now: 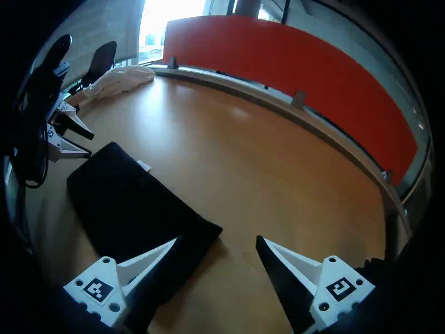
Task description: Fold towel
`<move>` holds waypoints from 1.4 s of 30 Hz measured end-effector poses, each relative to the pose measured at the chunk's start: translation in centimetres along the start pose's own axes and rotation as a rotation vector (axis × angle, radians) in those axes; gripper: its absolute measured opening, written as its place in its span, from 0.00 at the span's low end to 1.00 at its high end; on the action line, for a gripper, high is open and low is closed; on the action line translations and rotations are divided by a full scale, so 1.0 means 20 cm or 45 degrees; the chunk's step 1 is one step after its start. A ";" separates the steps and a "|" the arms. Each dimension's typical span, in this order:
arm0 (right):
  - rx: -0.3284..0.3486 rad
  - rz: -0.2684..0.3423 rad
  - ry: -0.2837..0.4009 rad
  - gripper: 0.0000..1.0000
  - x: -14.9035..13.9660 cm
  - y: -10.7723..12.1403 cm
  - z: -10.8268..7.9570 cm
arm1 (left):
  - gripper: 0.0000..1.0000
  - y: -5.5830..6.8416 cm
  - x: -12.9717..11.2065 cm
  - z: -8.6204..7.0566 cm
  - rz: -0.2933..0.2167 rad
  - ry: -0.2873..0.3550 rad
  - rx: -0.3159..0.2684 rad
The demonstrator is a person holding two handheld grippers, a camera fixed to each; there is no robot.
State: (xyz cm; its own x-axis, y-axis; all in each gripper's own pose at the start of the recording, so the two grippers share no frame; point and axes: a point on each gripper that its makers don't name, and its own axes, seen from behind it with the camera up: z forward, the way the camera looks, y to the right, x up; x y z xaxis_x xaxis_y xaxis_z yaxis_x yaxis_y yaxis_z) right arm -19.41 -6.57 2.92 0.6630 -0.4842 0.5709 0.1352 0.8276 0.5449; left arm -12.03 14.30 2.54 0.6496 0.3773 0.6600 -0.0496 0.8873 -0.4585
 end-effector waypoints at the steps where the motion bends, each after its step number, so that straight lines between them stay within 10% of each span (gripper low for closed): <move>1: 0.001 0.000 0.001 1.00 0.00 0.00 0.00 | 0.66 0.00 0.00 0.00 -0.001 0.003 -0.004; 42: 0.079 0.048 -0.011 1.00 -0.17 -0.22 -0.20 | 0.66 0.06 -0.15 -0.21 -0.143 0.027 -0.031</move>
State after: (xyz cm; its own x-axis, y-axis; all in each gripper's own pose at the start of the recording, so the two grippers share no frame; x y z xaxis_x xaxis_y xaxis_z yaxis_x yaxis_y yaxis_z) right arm -19.36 -7.41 -3.79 0.6601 -0.4555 0.5973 0.0639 0.8263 0.5596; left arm -10.95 13.03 -2.47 0.6662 0.2695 0.6954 0.0432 0.9169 -0.3967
